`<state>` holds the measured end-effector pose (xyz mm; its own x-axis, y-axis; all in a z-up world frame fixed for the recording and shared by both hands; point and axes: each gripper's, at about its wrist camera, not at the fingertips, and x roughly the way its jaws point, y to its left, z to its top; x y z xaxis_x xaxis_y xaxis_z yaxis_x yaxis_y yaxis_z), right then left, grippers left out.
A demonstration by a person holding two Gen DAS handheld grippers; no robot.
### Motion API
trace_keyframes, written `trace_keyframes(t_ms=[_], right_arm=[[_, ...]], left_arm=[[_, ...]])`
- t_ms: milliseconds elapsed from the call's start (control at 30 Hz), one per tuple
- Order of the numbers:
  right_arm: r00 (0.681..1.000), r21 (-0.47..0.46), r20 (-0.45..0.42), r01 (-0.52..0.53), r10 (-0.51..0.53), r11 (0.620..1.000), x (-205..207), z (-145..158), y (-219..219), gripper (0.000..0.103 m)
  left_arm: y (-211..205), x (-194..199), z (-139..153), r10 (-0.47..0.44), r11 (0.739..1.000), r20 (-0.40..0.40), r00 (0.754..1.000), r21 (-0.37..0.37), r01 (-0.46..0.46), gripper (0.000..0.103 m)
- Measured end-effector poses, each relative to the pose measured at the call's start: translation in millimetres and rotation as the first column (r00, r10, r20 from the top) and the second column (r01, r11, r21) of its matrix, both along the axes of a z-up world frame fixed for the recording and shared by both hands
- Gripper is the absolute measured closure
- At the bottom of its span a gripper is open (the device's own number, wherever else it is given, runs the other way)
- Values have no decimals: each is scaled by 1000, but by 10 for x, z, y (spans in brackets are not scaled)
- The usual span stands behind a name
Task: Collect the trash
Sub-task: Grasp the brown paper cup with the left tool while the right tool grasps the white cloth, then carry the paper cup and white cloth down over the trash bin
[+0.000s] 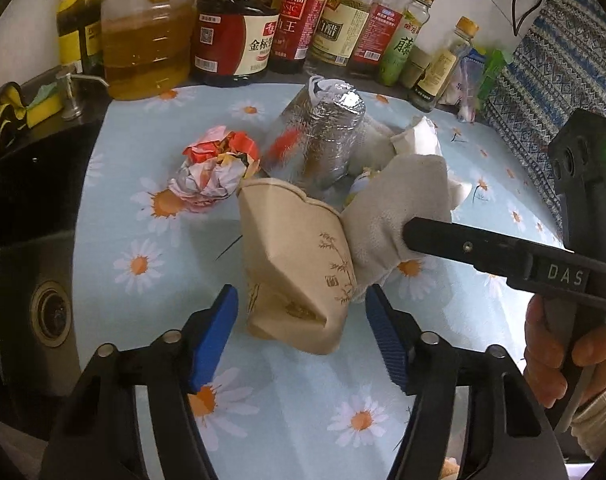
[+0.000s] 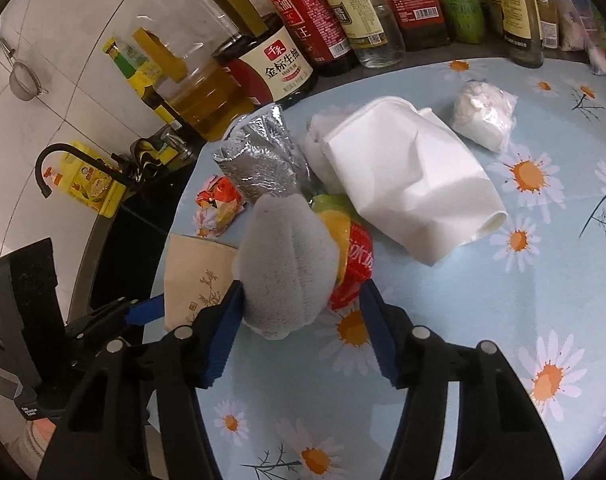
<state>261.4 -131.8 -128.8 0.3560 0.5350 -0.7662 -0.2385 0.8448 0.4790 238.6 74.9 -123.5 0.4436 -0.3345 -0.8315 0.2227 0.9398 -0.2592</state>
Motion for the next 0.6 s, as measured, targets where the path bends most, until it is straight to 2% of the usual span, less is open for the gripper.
trace_keyframes(t_ms=[100, 133, 233, 600], right_arm=[[1000, 19, -2, -1, 1, 1000, 5, 20, 2, 61], [1000, 23, -5, -4, 4, 1000, 7, 22, 6, 69], [1000, 20, 4, -23, 23, 1000, 2, 37, 30, 76], [997, 35, 23, -75, 74, 997, -86, 116, 71, 80]], left_arm=[[-23, 20, -19, -10, 1000, -2, 1000, -3, 10, 50], [-31, 22, -20, -13, 1000, 3, 1000, -1, 13, 50], [-43, 31, -26, -17, 1000, 6, 1000, 0, 17, 52], [-81, -52, 45, 2, 1000, 29, 1000, 9, -2, 53]])
